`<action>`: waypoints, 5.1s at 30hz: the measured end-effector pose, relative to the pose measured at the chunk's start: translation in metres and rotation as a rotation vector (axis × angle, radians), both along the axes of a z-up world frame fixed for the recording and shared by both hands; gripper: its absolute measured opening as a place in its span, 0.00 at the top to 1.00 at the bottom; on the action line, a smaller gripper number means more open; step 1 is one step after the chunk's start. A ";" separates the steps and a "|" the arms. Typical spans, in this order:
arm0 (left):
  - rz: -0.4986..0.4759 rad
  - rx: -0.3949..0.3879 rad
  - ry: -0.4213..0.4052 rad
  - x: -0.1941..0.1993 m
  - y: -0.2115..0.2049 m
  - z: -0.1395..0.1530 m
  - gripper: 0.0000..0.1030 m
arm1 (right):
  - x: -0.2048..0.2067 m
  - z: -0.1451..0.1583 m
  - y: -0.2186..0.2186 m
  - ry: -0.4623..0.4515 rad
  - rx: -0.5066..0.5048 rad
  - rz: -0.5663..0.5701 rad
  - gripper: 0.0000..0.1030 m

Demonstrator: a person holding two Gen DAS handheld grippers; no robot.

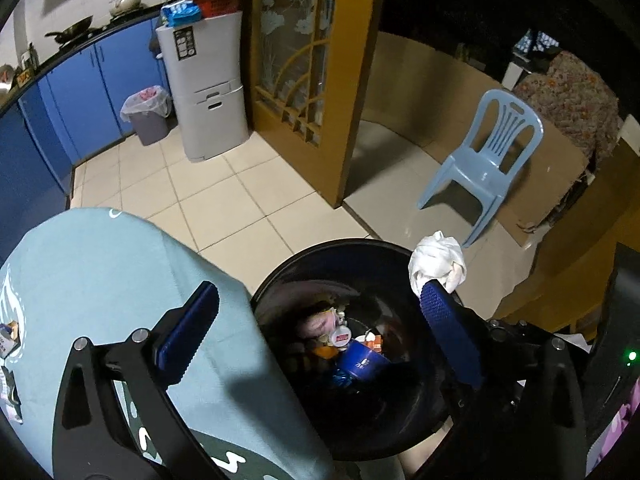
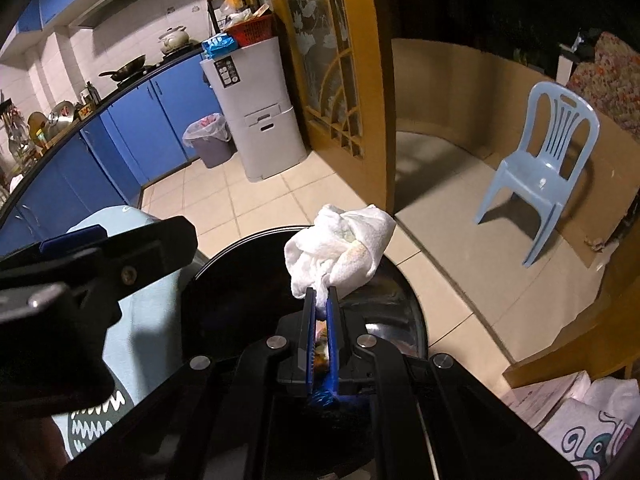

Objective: Collect trash
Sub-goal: 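Carry the pink wrapper and white cloth over the black bin and release them, then move both grippers back over the table, then grasp the white printed medicine box with the left gripper while the right gripper grasps the torn blue-white carton, then carry the medicine box and torn carton over the black bin and release them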

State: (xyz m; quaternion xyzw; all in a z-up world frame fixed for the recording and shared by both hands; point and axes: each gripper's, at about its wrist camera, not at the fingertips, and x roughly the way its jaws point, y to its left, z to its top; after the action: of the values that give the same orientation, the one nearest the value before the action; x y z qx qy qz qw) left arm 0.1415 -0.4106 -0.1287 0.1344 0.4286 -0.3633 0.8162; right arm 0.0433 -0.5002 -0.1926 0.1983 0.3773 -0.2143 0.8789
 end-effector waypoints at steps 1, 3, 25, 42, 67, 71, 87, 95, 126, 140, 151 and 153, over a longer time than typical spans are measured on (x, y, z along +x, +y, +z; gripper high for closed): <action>0.010 0.001 0.009 0.002 0.002 -0.002 0.03 | 0.002 -0.002 0.000 0.007 0.008 0.008 0.93; 0.023 0.001 0.014 0.004 0.005 -0.003 0.03 | 0.006 -0.003 0.001 0.016 0.015 0.023 0.93; 0.182 -0.029 -0.025 0.032 0.098 0.016 0.03 | 0.026 0.019 0.053 -0.001 -0.068 0.067 0.09; 0.600 0.093 -0.085 0.079 0.326 -0.007 0.03 | 0.126 0.033 0.237 0.005 -0.141 0.437 0.09; 0.697 0.013 0.014 0.127 0.450 -0.043 0.72 | 0.225 0.015 0.357 0.075 -0.157 0.639 0.09; 0.752 -0.001 0.018 0.134 0.474 -0.042 0.72 | 0.241 0.011 0.385 0.069 -0.165 0.687 0.10; 0.770 -0.032 0.014 0.146 0.490 -0.044 0.72 | 0.259 0.001 0.411 0.066 -0.188 0.710 0.25; 0.724 -0.032 0.003 0.140 0.464 -0.035 0.72 | 0.236 0.017 0.391 0.033 -0.196 0.675 0.25; 0.333 0.036 -0.104 0.087 0.205 0.007 0.72 | 0.117 0.050 0.154 -0.065 -0.131 0.293 0.25; 0.190 0.070 -0.114 0.062 0.106 0.002 0.72 | 0.074 0.040 0.075 -0.066 -0.097 0.164 0.25; 0.121 0.099 -0.133 0.046 0.052 -0.003 0.72 | 0.050 0.031 0.036 -0.067 -0.074 0.098 0.25; 0.104 0.102 -0.140 0.042 0.040 -0.003 0.72 | 0.044 0.028 0.027 -0.065 -0.066 0.082 0.25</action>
State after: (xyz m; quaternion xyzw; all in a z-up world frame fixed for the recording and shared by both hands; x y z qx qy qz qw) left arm 0.1837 -0.3705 -0.1313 0.1783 0.3951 -0.2879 0.8540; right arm 0.0878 -0.4728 -0.1646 0.1605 0.3492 -0.1838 0.9047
